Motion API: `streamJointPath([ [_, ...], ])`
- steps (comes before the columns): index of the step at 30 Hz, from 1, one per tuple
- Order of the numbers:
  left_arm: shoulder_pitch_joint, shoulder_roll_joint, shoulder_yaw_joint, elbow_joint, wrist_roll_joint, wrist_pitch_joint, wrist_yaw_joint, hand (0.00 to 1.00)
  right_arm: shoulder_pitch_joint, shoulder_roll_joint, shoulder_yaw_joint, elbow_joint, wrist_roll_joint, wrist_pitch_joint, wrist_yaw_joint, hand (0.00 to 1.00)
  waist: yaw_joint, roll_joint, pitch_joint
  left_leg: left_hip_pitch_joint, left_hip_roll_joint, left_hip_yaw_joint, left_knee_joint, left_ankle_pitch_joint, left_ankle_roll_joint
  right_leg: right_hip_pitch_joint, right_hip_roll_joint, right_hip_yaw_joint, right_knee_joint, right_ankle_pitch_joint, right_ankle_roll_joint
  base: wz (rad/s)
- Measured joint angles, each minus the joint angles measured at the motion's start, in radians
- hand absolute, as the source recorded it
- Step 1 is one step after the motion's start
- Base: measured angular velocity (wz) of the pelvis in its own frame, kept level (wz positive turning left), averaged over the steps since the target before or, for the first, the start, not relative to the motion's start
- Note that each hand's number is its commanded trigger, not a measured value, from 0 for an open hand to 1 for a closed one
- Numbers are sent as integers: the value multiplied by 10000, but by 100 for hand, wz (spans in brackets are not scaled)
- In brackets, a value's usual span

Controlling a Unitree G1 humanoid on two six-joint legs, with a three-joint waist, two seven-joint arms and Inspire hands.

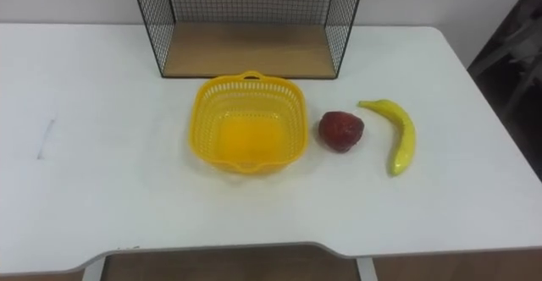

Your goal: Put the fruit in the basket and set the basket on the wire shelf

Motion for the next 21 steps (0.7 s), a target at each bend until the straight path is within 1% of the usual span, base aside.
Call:
streamJointPath([
  [3, 10, 1, -11, 0, 17, -1, 37, 0, 67, -1, 3, 2, 24, -12, -217, 0, -11, -4, -3, 8, 6, 3, -60, 0, 0, -14, -5, 12, -3, -1, 0, 0],
  [6, 7, -4, -25, 0, -53, -44, 151, 0, 137, 10, 3, -24, 375, -19, -310, 0, -23, 0, -6, 4, 13, -27, -34, 0, 0, -12, -4, 47, 2, -1, 0, 0],
  [9, -14, -69, -7, -12, -70, -86, 401, 0, 163, 43, -29, 60, 1309, 13, -501, 0, -26, 5, -11, 10, 60, -14, -62, 0, 1, -18, -1, 55, 0, -2, 2, 0],
  [11, -9, -119, 212, -14, -98, -113, 461, 0, 357, 77, -374, 94, 2097, 22, -538, 0, -37, 6, -12, 39, 74, 35, -94, 0, 1, -18, 1, 71, 1, -2, 2, 0],
  [14, 5, -154, 479, -6, -103, -188, 470, 0, 419, 87, -916, 167, 2812, 40, -538, 0, -45, 7, -12, 33, 72, 35, -99, 0, 0, -39, 5, 67, 3, -2, 2, 0],
  [16, 39, -147, 492, -3, -337, -270, 483, 0, 422, 87, -1396, 382, 3936, 118, -600, 0, -168, 15, -12, 29, 73, 13, -98, 0, 0, -47, 18, 66, 10, -2, 2, 0],
  [17, 39, -147, 494, -3, -381, -278, 483, 0, 443, 86, -1444, 385, 4309, 141, -642, 0, -185, 18, -11, 27, 73, 13, -103, 0, 0, -48, 19, 71, 11, -2, 2, 0],
  [19, 51, -167, 556, 4, -612, -313, 499, 0, 570, 87, -1823, 382, 5703, 161, -786, 0, -299, 40, -18, 21, 72, 7, -112, 0, 0, -52, 37, 80, 17, -2, 2, 0],
  [20, 60, -171, 644, -2, -628, -335, 506, 0, 589, 112, -2274, 377, 6321, 161, -889, 0, -377, 41, -21, 16, 72, 13, -115, -1, 1, -59, 42, 75, 22, -2, 3, 0],
  [21, 72, -164, 691, -4, -633, -374, 513, 0, 586, 128, -2535, 362, 6682, 160, -961, 0, -415, 40, -22, 17, 72, 30, -116, -1, 1, -58, 41, 74, 24, -2, 3, 0],
])
